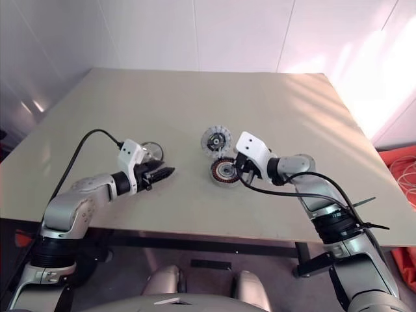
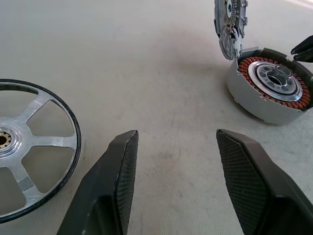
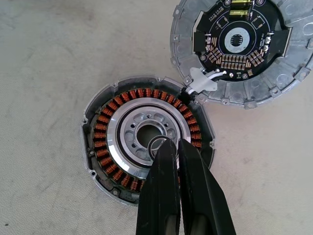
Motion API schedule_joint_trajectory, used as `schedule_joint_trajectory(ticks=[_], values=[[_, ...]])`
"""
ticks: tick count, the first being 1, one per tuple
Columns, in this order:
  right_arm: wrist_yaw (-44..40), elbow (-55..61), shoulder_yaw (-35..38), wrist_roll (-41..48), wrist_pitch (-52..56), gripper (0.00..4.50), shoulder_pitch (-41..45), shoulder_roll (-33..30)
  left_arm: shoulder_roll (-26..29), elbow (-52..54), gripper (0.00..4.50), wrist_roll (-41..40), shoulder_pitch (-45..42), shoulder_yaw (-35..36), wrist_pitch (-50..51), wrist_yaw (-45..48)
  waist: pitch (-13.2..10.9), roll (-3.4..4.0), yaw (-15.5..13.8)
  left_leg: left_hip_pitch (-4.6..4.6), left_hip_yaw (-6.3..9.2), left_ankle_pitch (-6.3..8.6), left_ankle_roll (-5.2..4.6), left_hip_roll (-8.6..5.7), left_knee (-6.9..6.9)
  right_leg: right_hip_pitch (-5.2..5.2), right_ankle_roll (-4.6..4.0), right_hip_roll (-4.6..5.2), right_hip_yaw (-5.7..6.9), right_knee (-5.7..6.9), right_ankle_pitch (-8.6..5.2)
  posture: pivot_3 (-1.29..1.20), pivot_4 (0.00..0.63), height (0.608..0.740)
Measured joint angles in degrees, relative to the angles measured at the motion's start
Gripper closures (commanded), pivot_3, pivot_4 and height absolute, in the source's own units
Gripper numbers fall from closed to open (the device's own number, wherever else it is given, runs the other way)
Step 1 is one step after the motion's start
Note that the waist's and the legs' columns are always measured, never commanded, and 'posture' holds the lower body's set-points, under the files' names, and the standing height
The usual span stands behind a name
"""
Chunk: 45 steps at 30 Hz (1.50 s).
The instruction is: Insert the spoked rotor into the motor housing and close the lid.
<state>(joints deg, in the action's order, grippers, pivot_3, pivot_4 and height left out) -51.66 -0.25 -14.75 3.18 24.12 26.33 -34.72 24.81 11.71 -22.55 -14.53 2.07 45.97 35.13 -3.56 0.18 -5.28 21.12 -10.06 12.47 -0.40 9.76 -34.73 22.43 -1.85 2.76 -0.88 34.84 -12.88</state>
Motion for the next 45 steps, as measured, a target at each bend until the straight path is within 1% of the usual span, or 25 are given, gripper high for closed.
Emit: schedule_joint_trajectory(ticks=[9,23,45], values=[[-0.5,-1.7,0.0,-1.3,-1.2,4.37,0.1,0.2,0.0,0.0,1.8,0.0,0.1,0.0,0.0,-0.7,0.0,0.0,0.0,-0.02,0.0,-0.01,0.01,0.0,0.0,0.0,0.0,0.0,0.0,0.03,0.0,0.0,0.0,0.74],[-0.3,-4.6,-0.2,-3.0,-2.5,4.37,1.2,3.3,0.0,0.0,1.8,0.0,0.0,0.0,-0.5,-1.0,0.0,0.0,0.0,-0.02,0.0,-0.03,0.01,0.0,-0.01,-0.01,-0.01,0.0,0.01,0.07,0.0,0.0,0.0,0.74],[0.6,-4.6,-0.9,-4.1,-2.4,4.37,1.3,6.0,1.7,-0.5,1.8,0.2,-1.1,0.0,-1.3,-0.9,0.0,0.0,0.0,-0.04,0.01,-0.05,0.03,0.0,-0.02,-0.01,-0.01,0.0,0.01,0.15,0.01,0.0,0.0,0.74]])
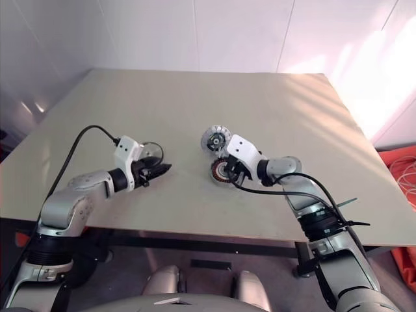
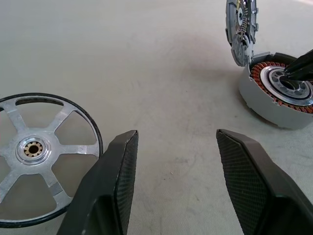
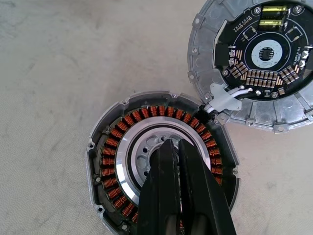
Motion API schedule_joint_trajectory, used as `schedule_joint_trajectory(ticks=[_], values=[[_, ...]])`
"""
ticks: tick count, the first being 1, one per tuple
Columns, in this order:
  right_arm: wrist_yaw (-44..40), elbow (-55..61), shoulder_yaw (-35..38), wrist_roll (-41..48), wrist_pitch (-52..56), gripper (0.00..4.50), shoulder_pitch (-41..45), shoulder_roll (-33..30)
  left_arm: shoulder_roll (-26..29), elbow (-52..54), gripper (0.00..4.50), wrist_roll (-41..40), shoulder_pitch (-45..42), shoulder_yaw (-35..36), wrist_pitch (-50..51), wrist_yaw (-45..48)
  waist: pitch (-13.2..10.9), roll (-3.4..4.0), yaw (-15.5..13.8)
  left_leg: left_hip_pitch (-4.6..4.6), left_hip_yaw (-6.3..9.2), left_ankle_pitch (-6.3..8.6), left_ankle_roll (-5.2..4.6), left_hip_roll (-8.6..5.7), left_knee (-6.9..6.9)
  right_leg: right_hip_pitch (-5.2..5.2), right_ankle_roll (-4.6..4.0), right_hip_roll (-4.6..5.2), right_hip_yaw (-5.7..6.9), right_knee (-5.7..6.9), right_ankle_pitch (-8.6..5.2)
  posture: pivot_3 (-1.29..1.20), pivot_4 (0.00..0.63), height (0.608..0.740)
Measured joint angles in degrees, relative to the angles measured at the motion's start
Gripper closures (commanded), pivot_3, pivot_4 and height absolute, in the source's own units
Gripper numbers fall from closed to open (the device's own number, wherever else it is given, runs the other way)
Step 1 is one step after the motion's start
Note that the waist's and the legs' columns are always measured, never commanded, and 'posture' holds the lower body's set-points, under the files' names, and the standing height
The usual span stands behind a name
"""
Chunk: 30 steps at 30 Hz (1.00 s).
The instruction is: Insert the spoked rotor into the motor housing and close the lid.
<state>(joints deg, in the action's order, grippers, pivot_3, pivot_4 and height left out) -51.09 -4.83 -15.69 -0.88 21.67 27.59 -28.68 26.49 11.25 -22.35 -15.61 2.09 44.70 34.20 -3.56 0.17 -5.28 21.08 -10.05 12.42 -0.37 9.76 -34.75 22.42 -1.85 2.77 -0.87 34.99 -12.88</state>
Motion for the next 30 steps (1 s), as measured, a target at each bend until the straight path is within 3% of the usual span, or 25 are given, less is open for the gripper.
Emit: schedule_joint_trajectory(ticks=[14,30], values=[[-0.4,0.2,1.6,-0.2,-0.7,4.37,-0.7,-5.5,-0.1,-1.2,1.8,0.1,-0.3,-0.3,-1.2,0.0,0.0,-0.01,-0.1,-0.03,0.02,-0.03,0.01,0.0,-0.01,-0.01,0.0,0.0,0.01,0.05,0.0,0.0,0.0,0.74],[-0.3,0.3,1.5,-0.3,-1.3,4.37,-2.0,-5.7,0.0,-1.4,1.8,0.7,-0.4,-0.4,-1.3,0.1,0.0,-0.01,-0.1,-0.06,0.02,-0.07,-0.03,-0.01,-0.02,-0.02,0.0,0.0,0.01,0.12,0.0,0.0,0.0,0.74]])
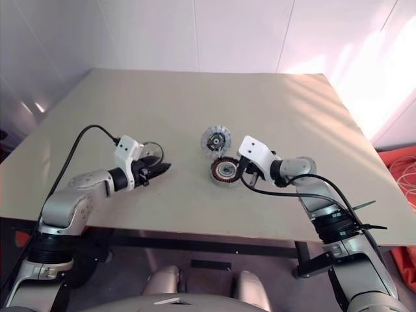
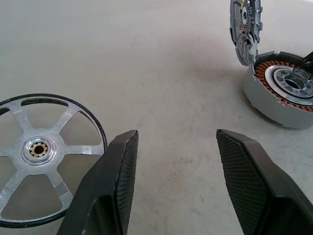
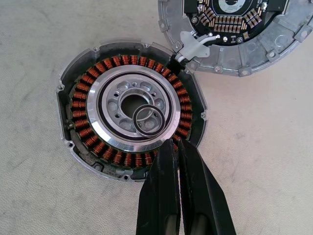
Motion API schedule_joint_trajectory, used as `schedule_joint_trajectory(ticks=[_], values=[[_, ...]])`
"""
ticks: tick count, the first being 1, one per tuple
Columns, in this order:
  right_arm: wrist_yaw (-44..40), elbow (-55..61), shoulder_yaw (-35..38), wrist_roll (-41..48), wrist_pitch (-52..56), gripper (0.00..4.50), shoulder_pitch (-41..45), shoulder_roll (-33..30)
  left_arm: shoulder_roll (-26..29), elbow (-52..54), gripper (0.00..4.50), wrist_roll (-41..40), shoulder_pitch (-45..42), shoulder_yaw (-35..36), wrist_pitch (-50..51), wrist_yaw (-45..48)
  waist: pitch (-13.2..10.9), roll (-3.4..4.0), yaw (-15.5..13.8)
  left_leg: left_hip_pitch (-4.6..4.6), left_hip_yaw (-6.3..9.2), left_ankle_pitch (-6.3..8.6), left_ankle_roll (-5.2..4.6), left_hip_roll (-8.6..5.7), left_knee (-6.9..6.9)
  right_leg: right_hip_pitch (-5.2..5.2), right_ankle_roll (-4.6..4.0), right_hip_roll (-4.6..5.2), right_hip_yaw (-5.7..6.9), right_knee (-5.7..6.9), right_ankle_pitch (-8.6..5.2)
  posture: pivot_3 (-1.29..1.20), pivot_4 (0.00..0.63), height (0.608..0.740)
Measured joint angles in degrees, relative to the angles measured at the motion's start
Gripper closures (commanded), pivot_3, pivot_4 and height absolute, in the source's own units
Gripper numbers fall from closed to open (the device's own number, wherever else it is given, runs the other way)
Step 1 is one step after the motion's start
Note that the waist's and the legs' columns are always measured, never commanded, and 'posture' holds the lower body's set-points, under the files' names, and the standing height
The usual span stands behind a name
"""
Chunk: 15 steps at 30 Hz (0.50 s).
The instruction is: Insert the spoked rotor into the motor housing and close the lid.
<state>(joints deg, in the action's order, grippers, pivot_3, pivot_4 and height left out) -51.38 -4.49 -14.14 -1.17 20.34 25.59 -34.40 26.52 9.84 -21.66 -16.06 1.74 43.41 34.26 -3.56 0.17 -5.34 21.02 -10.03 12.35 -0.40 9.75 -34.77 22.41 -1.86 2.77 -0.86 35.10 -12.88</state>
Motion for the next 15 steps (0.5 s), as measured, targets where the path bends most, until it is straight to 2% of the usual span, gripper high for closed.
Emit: schedule_joint_trajectory(ticks=[15], values=[[-0.1,0.6,-1.1,0.0,0.1,4.37,-0.2,1.4,0.3,0.0,1.8,0.2,-0.1,0.1,-0.3,-0.1,0.0,0.0,0.0,0.0,0.0,-0.02,0.02,0.0,0.0,0.01,0.0,0.0,0.0,0.02,0.0,0.0,0.0,0.74]])
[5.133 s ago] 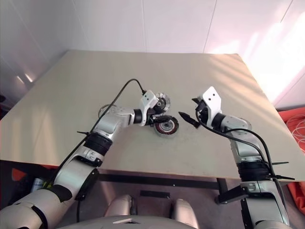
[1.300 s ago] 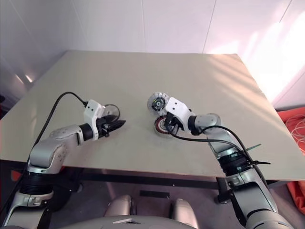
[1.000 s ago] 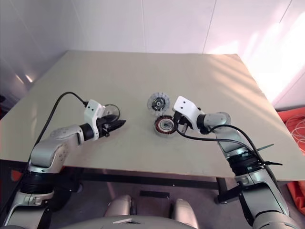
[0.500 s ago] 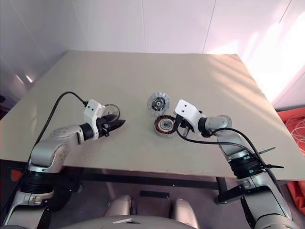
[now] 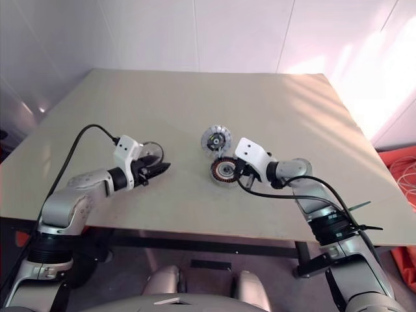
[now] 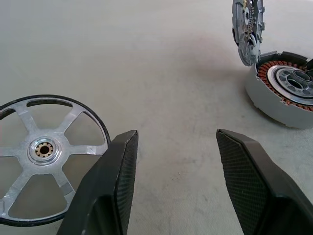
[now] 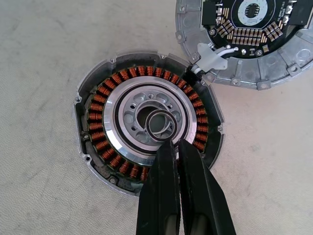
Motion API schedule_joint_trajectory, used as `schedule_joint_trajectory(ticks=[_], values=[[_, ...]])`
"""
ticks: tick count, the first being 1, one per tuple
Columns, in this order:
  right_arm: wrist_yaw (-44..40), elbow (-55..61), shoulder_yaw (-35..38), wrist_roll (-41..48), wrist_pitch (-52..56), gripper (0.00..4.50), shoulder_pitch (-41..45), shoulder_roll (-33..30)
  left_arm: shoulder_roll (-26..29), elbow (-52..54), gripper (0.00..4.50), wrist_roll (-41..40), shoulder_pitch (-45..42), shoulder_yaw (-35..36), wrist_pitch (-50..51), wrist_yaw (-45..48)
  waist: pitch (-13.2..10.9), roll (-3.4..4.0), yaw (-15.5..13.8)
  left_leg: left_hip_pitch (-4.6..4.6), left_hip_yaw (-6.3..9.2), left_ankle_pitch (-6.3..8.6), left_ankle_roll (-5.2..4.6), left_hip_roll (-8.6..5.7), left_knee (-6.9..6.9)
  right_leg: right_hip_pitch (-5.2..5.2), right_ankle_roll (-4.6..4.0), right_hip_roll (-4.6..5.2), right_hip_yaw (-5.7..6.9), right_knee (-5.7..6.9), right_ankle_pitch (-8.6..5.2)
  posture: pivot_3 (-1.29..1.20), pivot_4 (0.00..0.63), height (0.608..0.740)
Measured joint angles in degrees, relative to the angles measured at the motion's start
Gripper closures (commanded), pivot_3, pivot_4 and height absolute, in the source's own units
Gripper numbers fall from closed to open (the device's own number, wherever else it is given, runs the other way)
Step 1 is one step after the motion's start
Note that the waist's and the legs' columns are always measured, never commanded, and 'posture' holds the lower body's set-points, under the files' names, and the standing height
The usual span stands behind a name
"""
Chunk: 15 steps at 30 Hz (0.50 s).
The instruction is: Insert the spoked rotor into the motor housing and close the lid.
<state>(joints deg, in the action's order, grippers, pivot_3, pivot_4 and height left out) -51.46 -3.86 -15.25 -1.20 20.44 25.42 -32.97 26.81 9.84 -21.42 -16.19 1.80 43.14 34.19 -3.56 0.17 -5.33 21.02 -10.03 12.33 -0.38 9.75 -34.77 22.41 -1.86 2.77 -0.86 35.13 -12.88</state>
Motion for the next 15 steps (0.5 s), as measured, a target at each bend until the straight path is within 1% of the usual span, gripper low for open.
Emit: schedule_joint_trajectory(ticks=[15], values=[[0.6,0.3,-0.7,0.0,0.0,4.37,1.4,1.5,0.0,0.0,1.8,0.1,-0.4,0.0,-0.2,-0.2,0.0,0.0,0.0,-0.01,0.01,-0.03,0.03,0.0,0.0,0.02,0.0,0.0,0.0,0.07,0.0,0.0,0.0,0.74]])
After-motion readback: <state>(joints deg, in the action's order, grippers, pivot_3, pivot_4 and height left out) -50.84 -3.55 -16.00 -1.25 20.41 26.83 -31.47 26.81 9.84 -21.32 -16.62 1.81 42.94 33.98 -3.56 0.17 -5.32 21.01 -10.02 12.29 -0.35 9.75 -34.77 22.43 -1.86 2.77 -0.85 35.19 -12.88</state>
